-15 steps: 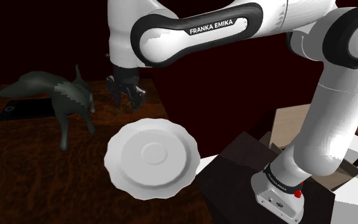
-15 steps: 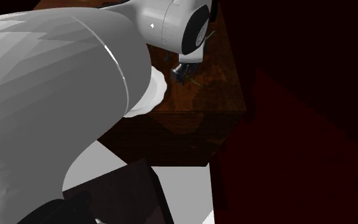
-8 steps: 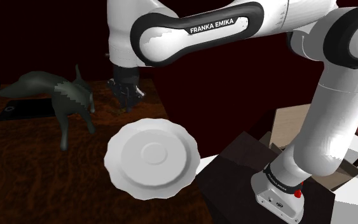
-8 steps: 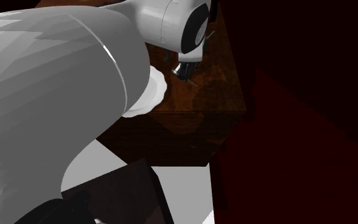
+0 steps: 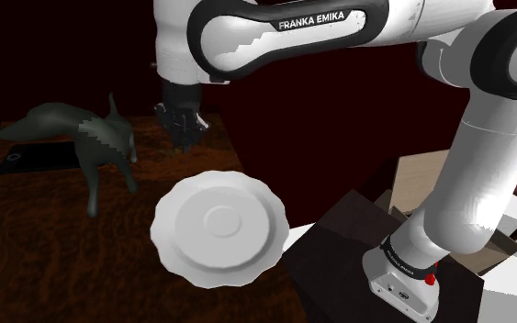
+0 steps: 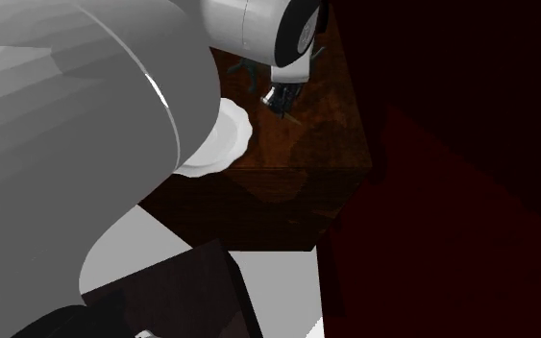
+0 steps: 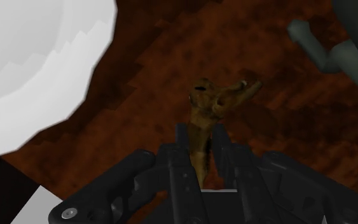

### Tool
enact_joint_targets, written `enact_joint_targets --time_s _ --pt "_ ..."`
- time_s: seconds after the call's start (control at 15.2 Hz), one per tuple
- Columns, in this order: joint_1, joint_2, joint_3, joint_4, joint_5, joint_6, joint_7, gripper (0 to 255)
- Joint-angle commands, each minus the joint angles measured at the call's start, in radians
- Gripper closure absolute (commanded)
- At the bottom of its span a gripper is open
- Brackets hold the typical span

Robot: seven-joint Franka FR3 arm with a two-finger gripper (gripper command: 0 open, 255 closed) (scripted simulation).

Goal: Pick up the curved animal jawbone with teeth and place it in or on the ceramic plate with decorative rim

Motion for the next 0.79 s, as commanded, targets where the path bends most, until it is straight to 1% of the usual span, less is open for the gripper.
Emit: enact_joint_targets --time_s 0.0,0.66,0.73 --pt "0.002 -0.004 0.002 0.022 0.003 -0.025 0.0 255" --pt "0.015 -0.007 0.009 0.152 0.009 -0.156 -0.005 255" --pt "0.006 -0.043 0.018 0.106 0.03 -0.139 0.0 255"
